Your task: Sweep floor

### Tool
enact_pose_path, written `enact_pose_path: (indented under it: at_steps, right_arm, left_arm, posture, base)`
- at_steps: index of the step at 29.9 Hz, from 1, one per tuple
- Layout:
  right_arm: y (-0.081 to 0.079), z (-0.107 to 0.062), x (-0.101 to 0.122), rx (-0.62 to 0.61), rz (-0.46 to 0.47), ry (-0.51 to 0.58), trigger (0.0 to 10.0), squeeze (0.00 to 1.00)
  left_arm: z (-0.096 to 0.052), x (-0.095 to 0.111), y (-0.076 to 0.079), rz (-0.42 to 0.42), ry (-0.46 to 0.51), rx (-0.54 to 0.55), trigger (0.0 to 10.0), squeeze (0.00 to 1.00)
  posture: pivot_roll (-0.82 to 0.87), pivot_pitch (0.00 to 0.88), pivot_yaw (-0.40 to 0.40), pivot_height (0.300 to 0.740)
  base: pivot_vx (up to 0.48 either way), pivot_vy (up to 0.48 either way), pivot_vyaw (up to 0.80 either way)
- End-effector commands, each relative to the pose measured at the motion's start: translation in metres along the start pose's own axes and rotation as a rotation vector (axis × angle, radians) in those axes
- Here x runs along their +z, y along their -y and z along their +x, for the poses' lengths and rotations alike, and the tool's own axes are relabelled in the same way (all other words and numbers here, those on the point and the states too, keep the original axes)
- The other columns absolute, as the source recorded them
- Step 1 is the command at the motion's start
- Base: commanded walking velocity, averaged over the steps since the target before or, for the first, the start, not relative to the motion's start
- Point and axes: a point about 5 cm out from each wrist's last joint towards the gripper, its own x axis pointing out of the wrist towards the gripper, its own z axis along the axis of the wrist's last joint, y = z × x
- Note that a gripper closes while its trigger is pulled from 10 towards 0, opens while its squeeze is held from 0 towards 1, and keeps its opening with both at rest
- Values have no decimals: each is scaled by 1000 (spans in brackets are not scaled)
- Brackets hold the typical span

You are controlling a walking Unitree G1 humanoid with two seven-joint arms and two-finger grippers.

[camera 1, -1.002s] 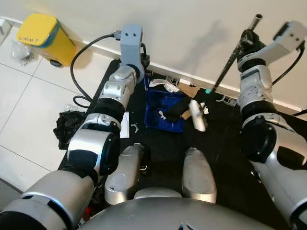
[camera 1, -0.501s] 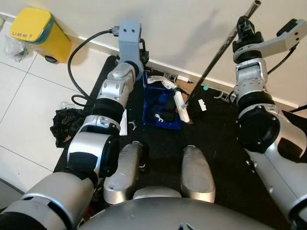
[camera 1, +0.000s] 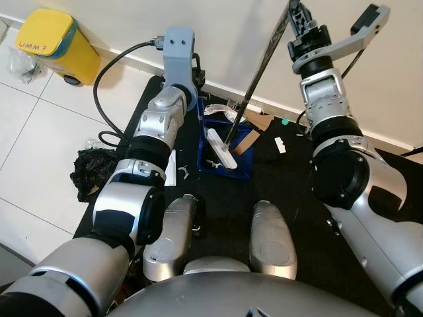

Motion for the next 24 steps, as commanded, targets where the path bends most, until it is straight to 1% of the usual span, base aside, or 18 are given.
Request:
enact_pose_path:
  at_steps: [1,2,3,4,6,7,8,10,12,13,15,16,17,18,20,22,24]
  right_arm:
    - [-3,-1,1,35,4,20,10000,0]
    - [-3,-1,1,35,4,20,10000,0]
    - [-2,-3,12,34,-66,44,10000,0]
    - [-1,-6,25,23,-170,63,10000,0]
    - [-3,-12,42,24,-311,88,10000,0]
    - [-3,-14,47,26,-366,88,10000,0]
    - [-3,-14,47,26,-366,88,10000,0]
    - [2,-21,55,-10,-466,74,10000,0]
    - [13,-29,60,-89,-533,54,10000,0]
    - [13,-29,60,-89,-533,54,10000,0]
    - [25,-35,64,-168,-543,47,10000,0]
    - [25,-35,64,-168,-543,47,10000,0]
    - [33,-39,67,-225,-521,51,10000,0]
    - [33,-39,67,-225,-521,51,10000,0]
    - [39,-41,65,-270,-492,47,10000,0]
    - [40,-41,64,-286,-494,44,10000,0]
    - [44,-43,60,-332,-521,19,10000,0]
  left_arm:
    - [3,-55,49,-171,-214,-156,10000,0]
    - [3,-55,49,-171,-214,-156,10000,0]
    - [3,-54,50,-171,-211,-159,10000,0]
    - [3,-53,51,-171,-210,-161,10000,0]
    - [4,-53,51,-170,-210,-164,10000,0]
    - [4,-53,51,-169,-211,-165,10000,0]
    - [4,-53,51,-169,-211,-165,10000,0]
    - [4,-54,51,-166,-213,-166,10000,0]
    - [4,-54,51,-163,-215,-166,10000,0]
    - [4,-54,51,-163,-215,-166,10000,0]
    - [4,-55,50,-161,-217,-166,10000,0]
    - [4,-55,50,-161,-217,-166,10000,0]
    - [4,-54,49,-158,-218,-164,10000,0]
    - [4,-54,49,-158,-218,-164,10000,0]
    - [4,-55,47,-155,-221,-161,10000,0]
    - [4,-55,47,-154,-221,-160,10000,0]
    - [3,-55,46,-153,-222,-157,10000,0]
  posture:
    - [20,169,93,740]
    - [20,169,93,740]
    - [19,167,93,740]
    - [19,167,93,740]
    - [2,161,99,740]
    - [2,161,99,740]
    - [2,161,99,740]
    - [-3,162,103,740]
    - [-1,163,106,740]
    - [-1,163,106,740]
    - [1,164,108,740]
    - [1,164,108,740]
    - [4,167,112,740]
    - [4,167,112,740]
    - [15,170,116,740]
    - [15,170,116,740]
    - [22,171,116,740]
  base:
    - [0,0,0]
    - [0,0,0]
    - [0,0,0]
    - [0,0,0]
    - [0,0,0]
    - [0,0,0]
    - [0,0,0]
    - [0,0,0]
    - [0,0,0]
    - [0,0,0]
    - [0,0,0]
    - [0,0,0]
    - [0,0,0]
    - [0,0,0]
    - [0,0,0]
    - [0,0,0]
    - [0,0,0]
